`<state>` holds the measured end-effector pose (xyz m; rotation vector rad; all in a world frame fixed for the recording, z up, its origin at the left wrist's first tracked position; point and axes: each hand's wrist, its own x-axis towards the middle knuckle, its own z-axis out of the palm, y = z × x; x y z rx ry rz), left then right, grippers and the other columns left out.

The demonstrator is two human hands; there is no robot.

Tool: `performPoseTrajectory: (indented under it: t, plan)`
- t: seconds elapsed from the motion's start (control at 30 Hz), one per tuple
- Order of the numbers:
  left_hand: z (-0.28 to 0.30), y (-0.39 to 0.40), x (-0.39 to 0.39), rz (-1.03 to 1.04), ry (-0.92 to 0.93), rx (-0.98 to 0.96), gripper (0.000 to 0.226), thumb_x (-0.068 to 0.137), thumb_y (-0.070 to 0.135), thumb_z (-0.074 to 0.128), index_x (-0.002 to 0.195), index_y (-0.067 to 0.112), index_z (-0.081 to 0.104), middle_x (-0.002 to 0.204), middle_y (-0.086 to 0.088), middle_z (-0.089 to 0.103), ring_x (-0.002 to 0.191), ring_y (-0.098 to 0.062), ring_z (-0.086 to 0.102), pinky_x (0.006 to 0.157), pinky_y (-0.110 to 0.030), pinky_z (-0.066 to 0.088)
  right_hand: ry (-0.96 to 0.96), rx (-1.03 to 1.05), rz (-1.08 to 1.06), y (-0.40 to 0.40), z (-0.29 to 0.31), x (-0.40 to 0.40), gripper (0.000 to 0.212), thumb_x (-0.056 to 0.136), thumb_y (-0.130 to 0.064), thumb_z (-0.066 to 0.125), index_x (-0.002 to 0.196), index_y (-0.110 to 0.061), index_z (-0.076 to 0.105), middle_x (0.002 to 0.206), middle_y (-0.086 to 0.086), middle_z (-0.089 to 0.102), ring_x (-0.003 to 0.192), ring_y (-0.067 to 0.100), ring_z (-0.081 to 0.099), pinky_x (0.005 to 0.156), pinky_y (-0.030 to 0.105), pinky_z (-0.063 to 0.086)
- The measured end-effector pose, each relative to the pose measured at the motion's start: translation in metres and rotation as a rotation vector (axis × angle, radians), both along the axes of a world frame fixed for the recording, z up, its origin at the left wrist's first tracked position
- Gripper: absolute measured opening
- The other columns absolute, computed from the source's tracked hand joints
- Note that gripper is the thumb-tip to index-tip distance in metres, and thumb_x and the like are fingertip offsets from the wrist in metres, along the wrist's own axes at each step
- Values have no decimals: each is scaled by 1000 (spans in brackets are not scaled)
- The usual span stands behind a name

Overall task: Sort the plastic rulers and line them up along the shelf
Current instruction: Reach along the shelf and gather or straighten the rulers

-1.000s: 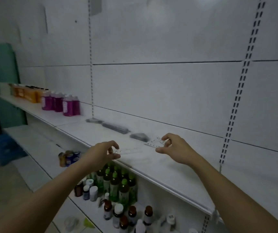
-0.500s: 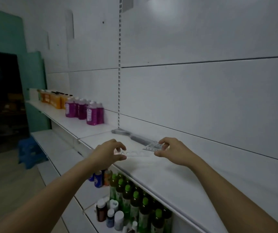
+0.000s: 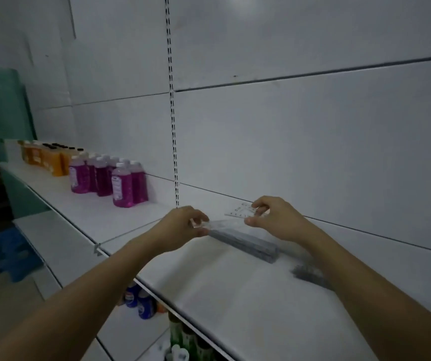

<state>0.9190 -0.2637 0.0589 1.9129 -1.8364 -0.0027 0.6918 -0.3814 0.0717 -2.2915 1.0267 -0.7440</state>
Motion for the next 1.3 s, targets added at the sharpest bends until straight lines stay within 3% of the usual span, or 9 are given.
performPoseTrajectory:
  t: [0.13,0.23,0.4,0.57,0.8,1.03,1.3]
  plan:
    - [-5,-48,17,-109,1,31,30,86,37,68,114,28,65,104,9,57,91,-9,57,84,-25,47,20,-12,-91,-16,0,4,50,81,-43,74,121,-17,59,109,-4,62,96,11,59,79,24,44]
    - [-16,-88,25,-228,-11,64,32,83,37,71,113,26,66,108,5,58,91,-11,57,81,-24,44,-2,-4,-178,-24,-3,3,45,82,-39,74,118,-16,60,106,-2,62,95,10,60,75,16,44]
    - [-32,-138,27,-453,-106,122,33,86,36,68,115,22,68,111,2,59,96,-14,57,86,-26,46,18,72,-294,-22,-8,7,41,80,-33,77,113,-13,63,100,0,63,84,11,63,82,27,53]
    - [-43,-167,24,-623,-139,130,30,87,33,67,113,19,70,113,0,61,97,-16,57,87,-26,46,32,46,-453,-12,-17,16,39,80,-38,77,111,-20,64,100,-7,61,84,3,60,69,13,46]
    - [-52,-187,20,-776,-97,163,32,88,33,66,118,23,68,116,1,63,93,-11,55,86,-22,43,46,45,-564,-4,-21,24,40,79,-38,76,113,-22,64,101,-8,62,82,0,58,66,8,40]
    - [-42,-174,22,-687,-29,197,51,83,47,68,129,26,59,118,5,61,100,-12,55,94,-31,48,5,35,-523,-6,-23,36,45,79,-41,76,118,-22,63,103,-10,61,87,1,58,72,13,41]
    - [-61,-116,85,-577,55,30,22,92,42,57,111,35,65,113,14,63,104,-4,56,95,-34,47,-100,68,-399,-12,-39,73,44,81,-37,75,119,-21,61,104,-10,60,89,0,56,71,12,40]
